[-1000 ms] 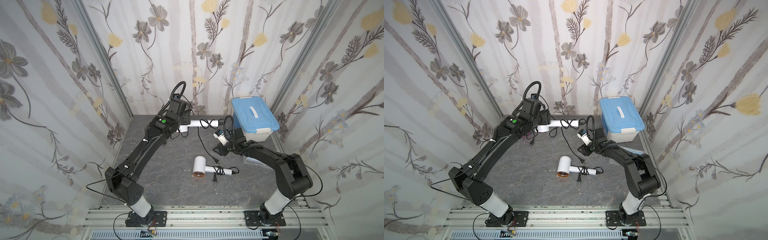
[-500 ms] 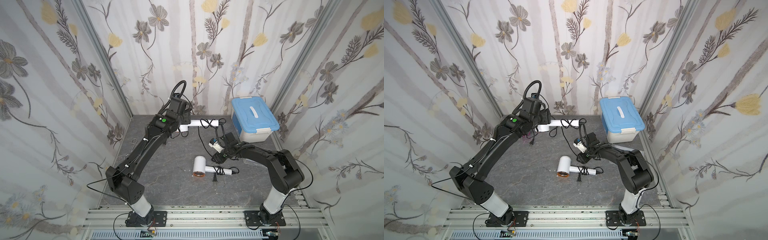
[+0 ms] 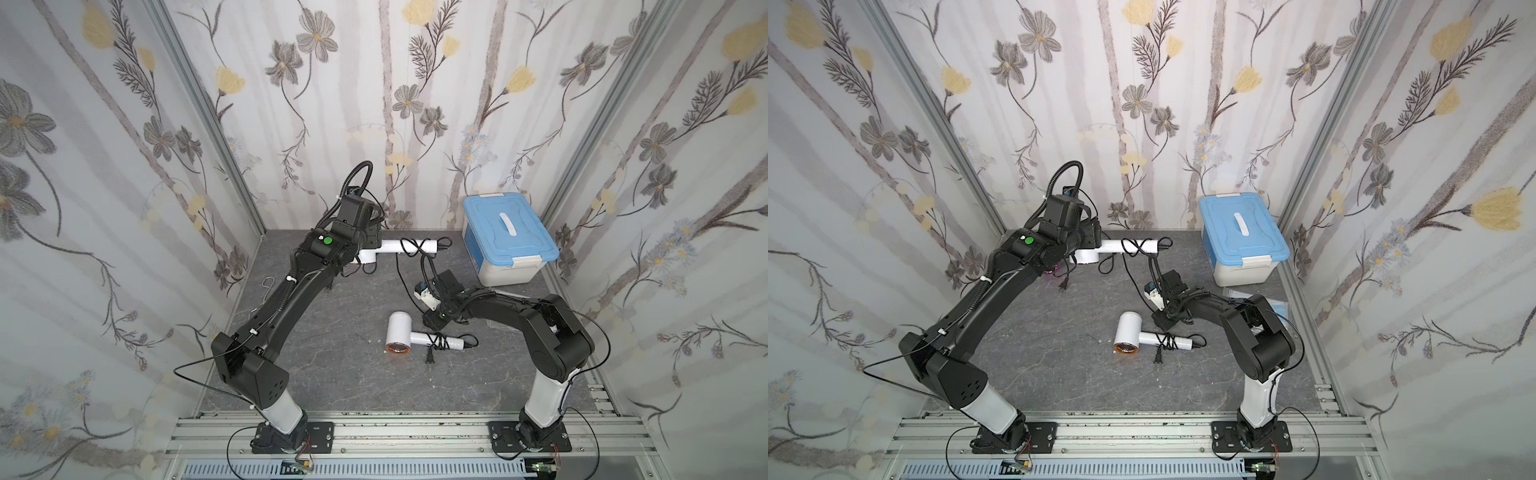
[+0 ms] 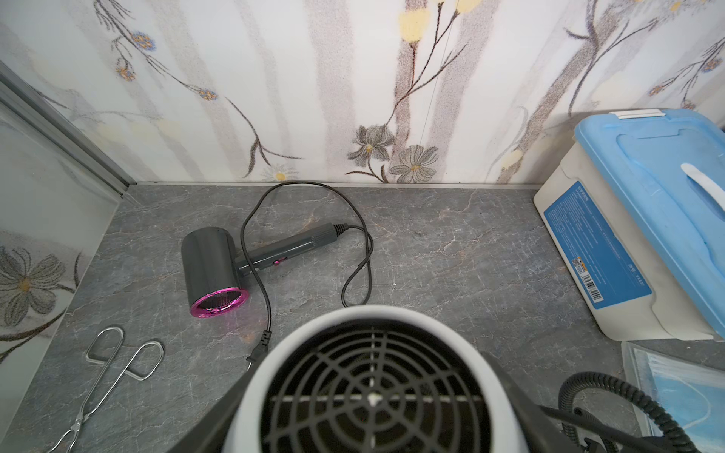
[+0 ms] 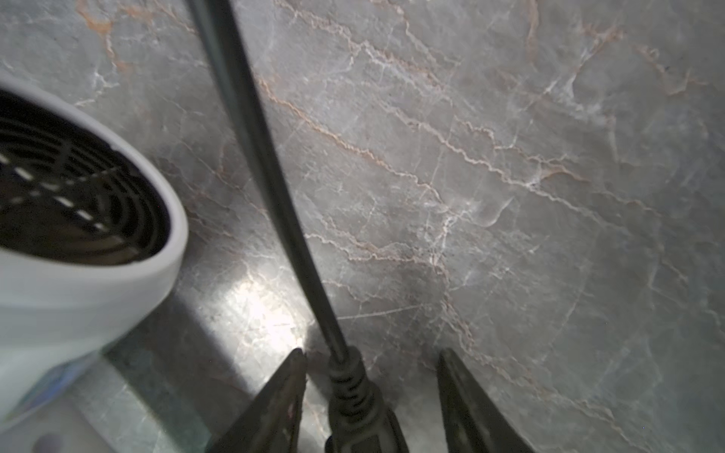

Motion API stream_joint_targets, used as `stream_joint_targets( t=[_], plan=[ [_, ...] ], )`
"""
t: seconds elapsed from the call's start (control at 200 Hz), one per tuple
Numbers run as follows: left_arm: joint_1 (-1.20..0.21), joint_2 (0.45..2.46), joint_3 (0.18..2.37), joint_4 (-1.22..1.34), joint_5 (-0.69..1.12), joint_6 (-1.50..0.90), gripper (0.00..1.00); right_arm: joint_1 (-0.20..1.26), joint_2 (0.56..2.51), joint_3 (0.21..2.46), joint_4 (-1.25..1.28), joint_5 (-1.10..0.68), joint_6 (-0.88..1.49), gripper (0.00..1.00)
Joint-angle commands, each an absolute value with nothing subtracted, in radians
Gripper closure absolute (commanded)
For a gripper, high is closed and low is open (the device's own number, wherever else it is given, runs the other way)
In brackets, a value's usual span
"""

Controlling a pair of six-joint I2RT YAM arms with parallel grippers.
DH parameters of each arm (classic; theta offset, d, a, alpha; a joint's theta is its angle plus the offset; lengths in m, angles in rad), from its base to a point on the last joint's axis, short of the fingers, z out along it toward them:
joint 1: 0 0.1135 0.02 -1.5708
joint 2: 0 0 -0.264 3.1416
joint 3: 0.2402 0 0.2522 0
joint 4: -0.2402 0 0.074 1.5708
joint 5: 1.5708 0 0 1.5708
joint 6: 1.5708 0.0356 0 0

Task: Wrap the cord around the hair dryer
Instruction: Wrap the power cord around the hair dryer.

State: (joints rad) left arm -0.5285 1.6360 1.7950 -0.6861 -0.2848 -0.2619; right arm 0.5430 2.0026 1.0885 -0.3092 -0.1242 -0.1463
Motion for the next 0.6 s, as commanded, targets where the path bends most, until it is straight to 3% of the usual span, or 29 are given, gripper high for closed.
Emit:
stream_joint_targets(
  t=[0.0,0.055,0.44,0.595],
  plan=[
    [-0.526,1.633,1.801,-0.649,-0.296,-0.257,1.0,0.548,1.987,1.075,-0.326,-0.086,-0.121,0.59],
    [-0.525,1.63,1.796,-0.644,-0.299,-0.262,1.0,0.549,1.971,1.055,-0.311,-0.082,-0.117,0.68],
    [-0.502,1.609,1.735,-0.58,-0.359,-0.318,1.0,0.546,1.806,1.008,-0.228,-0.044,-0.118,0.89],
    [-0.501,1.66,1.72,-0.526,-0.465,-0.325,1.0,0.634,1.732,1.066,-0.268,0.034,-0.164,1.0]
  ],
)
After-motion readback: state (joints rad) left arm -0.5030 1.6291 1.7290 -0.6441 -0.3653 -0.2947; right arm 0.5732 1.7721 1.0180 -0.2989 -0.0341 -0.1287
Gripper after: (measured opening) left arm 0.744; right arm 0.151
